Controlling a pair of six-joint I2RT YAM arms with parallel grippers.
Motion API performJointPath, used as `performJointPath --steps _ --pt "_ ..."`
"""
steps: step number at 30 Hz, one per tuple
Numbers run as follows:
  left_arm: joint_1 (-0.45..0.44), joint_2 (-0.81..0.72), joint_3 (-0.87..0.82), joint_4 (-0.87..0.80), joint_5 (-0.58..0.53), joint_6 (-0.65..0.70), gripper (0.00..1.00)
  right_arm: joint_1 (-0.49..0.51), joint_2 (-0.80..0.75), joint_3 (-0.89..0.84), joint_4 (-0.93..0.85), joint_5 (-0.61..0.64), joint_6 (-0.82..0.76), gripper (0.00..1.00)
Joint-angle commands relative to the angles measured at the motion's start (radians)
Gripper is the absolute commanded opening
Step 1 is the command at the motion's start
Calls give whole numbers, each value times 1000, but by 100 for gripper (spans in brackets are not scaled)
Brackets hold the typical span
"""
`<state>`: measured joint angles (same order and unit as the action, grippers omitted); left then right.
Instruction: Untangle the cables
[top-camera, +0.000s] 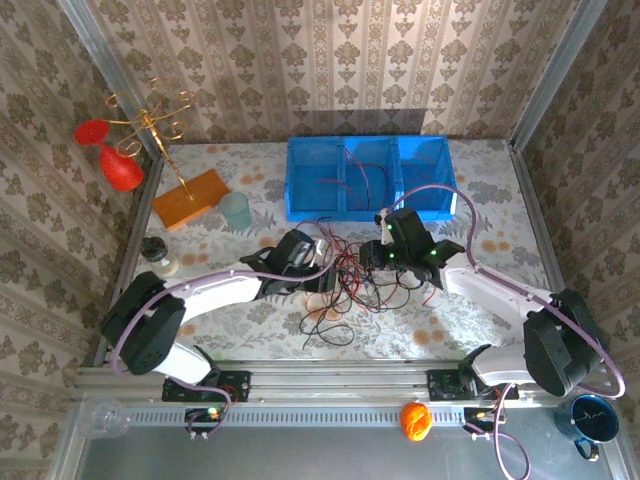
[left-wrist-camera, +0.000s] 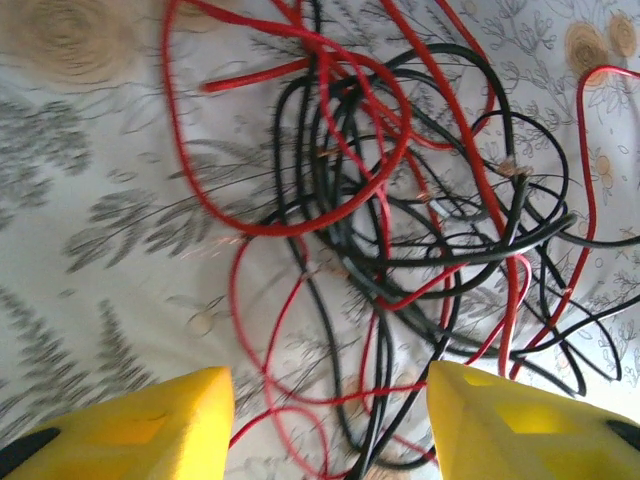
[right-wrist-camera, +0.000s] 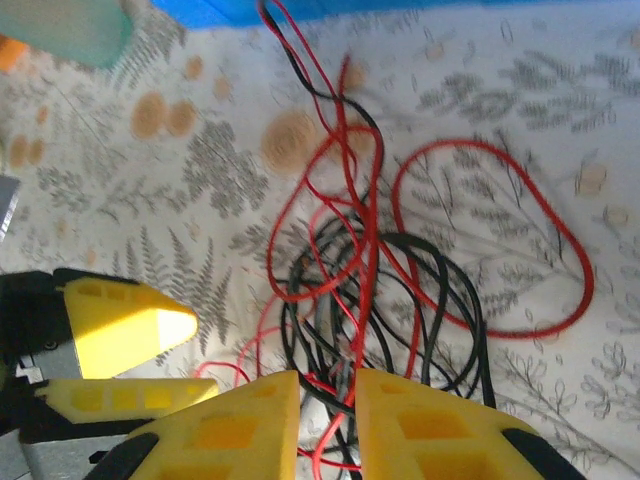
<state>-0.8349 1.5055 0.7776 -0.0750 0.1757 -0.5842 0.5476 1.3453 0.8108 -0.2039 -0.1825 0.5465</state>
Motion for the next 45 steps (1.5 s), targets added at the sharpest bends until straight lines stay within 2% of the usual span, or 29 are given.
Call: performJointPath --steps 1,5,9,10,15,17,24,28,30,31,34,36,38,41,42,45 --pt "-2 64 43 75 28 -40 53 7 54 -22 36 -37 27 25" --pt "-8 153 57 142 59 -72 51 8 150 -15 79 -65 18 30" --pt "-9 210 60 152 42 -78 41 8 227 9 83 -77 -7 28" --pt "-10 218 59 153 37 -77 39 8 239 13 78 -73 -16 26" --pt "-9 225 29 166 20 -75 9 8 215 -2 64 -56 -37 3" --pt "-9 218 15 167 15 -75 0 8 176 -6 45 -44 -39 0" --pt "2 178 -32 167 -14 -75 0 8 11 -14 -9 -20 -44 0" --pt "8 140 -67 179 -22 -83 0 11 -5 -3 -10 -22 -36 1" --pt "10 121 -76 174 -25 -82 0 16 26 9 -7 -28 -26 23" --pt "10 113 -79 171 -26 -82 0 20 40 13 -2 -33 -21 28" --pt "10 91 -86 153 -30 -80 0 43 132 22 37 -50 -3 33" --pt "10 71 -89 141 -29 -79 0 52 178 21 72 -65 14 34" --pt "8 44 -92 125 -31 -77 0 55 231 27 104 -79 23 29" --pt "8 0 -90 84 -46 -65 0 56 243 29 101 -33 21 3" --pt "9 -14 -89 71 -52 -60 0 55 227 24 100 -19 17 0" --pt "10 -55 -101 51 -67 -52 0 55 158 26 73 7 1 0"
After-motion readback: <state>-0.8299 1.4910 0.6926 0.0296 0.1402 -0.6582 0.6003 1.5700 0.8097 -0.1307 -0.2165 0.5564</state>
